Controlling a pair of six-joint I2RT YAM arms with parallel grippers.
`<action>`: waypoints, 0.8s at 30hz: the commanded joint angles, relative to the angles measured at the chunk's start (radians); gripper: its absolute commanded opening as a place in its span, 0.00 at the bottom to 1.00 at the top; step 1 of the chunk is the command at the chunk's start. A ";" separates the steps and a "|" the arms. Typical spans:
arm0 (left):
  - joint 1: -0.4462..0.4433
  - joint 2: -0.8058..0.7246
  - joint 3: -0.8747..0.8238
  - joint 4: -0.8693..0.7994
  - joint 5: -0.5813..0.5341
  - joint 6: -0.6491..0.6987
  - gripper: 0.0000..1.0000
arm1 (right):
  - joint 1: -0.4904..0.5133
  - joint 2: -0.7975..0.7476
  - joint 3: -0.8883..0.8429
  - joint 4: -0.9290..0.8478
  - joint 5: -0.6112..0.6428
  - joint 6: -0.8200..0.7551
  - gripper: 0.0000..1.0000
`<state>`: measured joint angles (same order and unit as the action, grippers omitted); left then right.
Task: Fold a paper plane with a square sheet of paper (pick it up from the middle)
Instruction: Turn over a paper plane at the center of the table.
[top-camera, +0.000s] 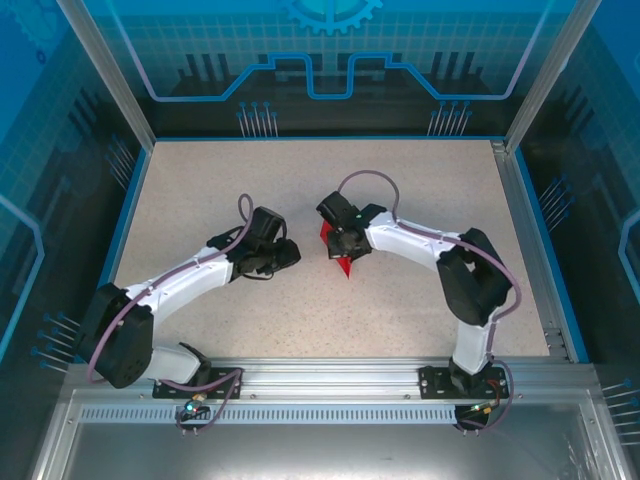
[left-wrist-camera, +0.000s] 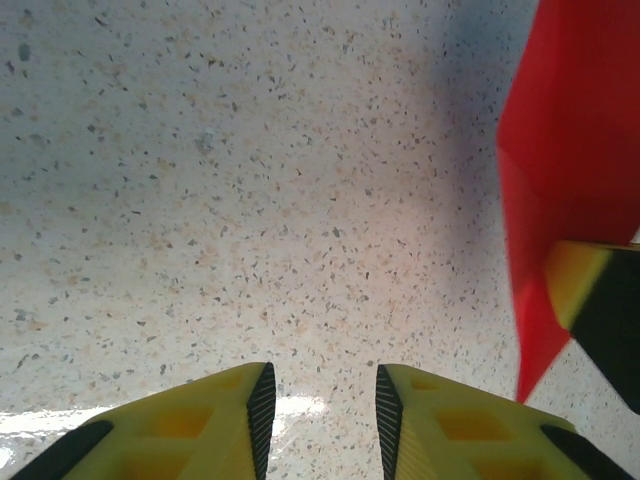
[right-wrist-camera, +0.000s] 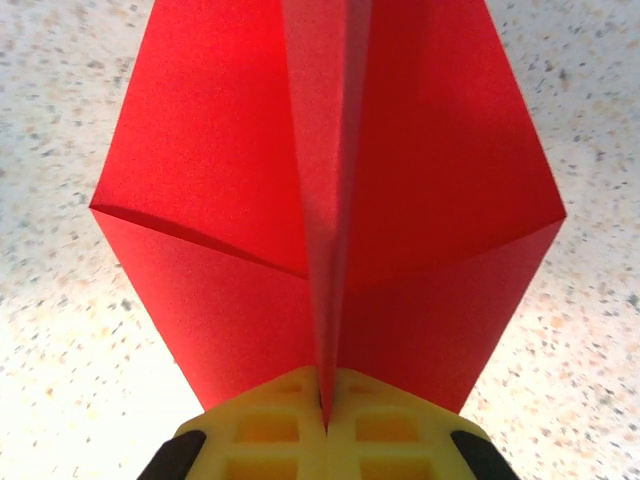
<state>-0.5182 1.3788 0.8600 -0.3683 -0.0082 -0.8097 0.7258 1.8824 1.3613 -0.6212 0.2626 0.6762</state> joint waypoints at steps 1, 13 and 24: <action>0.012 -0.029 -0.025 -0.003 -0.018 0.025 0.35 | -0.011 0.051 0.047 -0.059 0.017 0.062 0.02; 0.035 -0.046 -0.059 0.013 -0.012 0.031 0.36 | -0.017 0.114 0.014 -0.010 -0.015 0.086 0.05; 0.041 -0.023 -0.044 0.014 0.001 0.032 0.36 | -0.037 0.118 -0.038 0.025 -0.045 0.072 0.16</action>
<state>-0.4870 1.3582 0.8082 -0.3599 -0.0109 -0.8059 0.6968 1.9850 1.3369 -0.5926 0.2379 0.7479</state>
